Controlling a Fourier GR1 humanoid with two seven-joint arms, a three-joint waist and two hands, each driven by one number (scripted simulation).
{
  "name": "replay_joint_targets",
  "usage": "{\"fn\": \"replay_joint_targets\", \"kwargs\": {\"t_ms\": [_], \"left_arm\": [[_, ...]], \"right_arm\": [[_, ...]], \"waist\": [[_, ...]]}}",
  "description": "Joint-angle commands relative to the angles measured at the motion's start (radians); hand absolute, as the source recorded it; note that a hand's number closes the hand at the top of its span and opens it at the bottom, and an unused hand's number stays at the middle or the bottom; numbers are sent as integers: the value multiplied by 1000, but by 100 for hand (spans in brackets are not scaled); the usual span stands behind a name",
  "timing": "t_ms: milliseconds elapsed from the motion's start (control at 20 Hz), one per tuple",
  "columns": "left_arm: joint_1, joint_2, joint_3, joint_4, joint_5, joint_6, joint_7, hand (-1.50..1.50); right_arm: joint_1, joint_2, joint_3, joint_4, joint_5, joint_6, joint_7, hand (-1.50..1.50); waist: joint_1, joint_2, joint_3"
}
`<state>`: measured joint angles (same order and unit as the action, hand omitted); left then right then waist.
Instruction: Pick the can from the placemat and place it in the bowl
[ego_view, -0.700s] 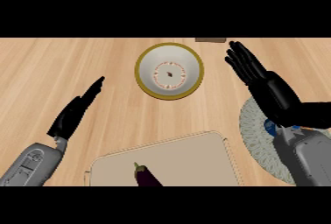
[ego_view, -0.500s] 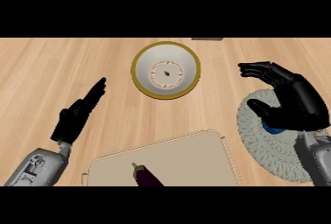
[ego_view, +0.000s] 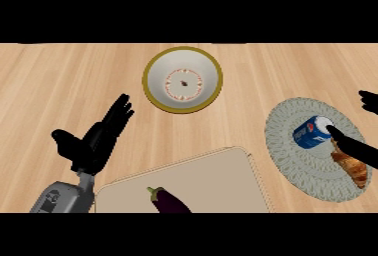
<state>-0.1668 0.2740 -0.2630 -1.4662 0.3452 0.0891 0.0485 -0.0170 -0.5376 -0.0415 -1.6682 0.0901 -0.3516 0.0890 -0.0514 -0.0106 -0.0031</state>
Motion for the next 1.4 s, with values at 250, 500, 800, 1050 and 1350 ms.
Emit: {"fn": "replay_joint_targets", "kwargs": {"t_ms": [250, 500, 800, 1050, 1350], "left_arm": [[18, -53, -23, -28, 6, -5, -12, 0], [20, -35, -20, -75, 25, -17, 44, 0], [-41, -48, -16, -87, 20, -11, 98, 0], [-21, -72, -19, -48, -7, -7, 60, 0], [-12, -41, 24, -32, 17, -63, 48, 0]], "right_arm": [[147, -213, 102, -176, 383, 50, 362, -150], [80, -292, 117, -349, 394, 279, 788, -150], [-199, -270, 166, -296, 235, 534, 1107, -150], [-299, -197, 196, -166, 198, 583, 1187, -150], [-281, -144, 246, -83, 235, 571, 1212, -150]], "waist": [[34, 10, -4], [54, 7, -4], [81, 14, 0], [72, 14, 1], [60, 12, 2]]}}
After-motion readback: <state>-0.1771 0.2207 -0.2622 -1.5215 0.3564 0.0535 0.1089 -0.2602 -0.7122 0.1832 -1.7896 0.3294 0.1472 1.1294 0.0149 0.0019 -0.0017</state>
